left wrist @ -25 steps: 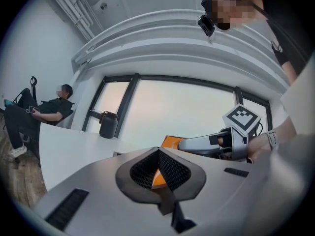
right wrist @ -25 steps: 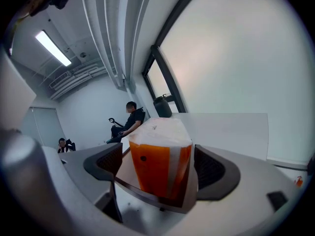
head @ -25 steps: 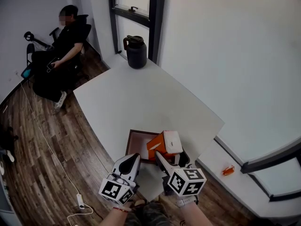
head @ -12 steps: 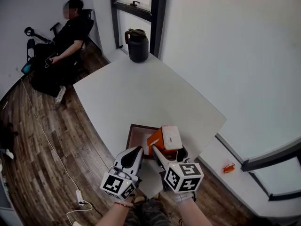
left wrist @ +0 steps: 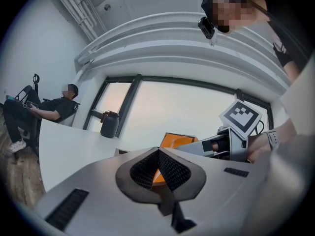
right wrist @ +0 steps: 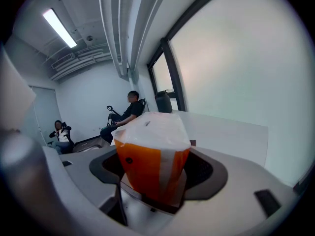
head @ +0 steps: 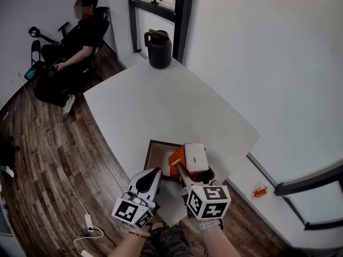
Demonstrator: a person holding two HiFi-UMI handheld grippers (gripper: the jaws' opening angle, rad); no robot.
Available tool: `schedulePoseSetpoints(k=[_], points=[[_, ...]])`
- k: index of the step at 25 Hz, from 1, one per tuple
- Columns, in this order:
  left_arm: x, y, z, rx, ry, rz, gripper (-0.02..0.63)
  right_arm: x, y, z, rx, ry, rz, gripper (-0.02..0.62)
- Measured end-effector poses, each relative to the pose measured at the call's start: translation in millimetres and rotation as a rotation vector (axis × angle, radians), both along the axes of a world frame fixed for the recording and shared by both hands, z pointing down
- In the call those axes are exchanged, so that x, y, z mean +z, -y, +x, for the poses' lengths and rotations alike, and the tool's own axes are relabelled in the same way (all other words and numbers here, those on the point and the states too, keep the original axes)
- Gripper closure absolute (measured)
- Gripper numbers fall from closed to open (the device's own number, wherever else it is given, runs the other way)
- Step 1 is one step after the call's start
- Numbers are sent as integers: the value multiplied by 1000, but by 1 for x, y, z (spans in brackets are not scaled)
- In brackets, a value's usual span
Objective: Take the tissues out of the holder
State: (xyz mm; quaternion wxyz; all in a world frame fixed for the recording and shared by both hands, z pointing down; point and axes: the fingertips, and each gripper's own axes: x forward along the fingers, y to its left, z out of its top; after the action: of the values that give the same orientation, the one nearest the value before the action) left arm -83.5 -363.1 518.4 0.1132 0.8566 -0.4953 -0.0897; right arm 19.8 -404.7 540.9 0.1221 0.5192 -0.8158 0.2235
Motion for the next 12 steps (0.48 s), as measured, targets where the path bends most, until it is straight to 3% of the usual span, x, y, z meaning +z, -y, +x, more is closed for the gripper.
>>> schedulePoseSetpoints(k=[6,12], points=[[1,2,1,-3,-3,-4,601,3,1,0,-9,-75,32,252],[-2,1,-5,-17,-3,-16,601,0,0,3,15,-73,44,308]])
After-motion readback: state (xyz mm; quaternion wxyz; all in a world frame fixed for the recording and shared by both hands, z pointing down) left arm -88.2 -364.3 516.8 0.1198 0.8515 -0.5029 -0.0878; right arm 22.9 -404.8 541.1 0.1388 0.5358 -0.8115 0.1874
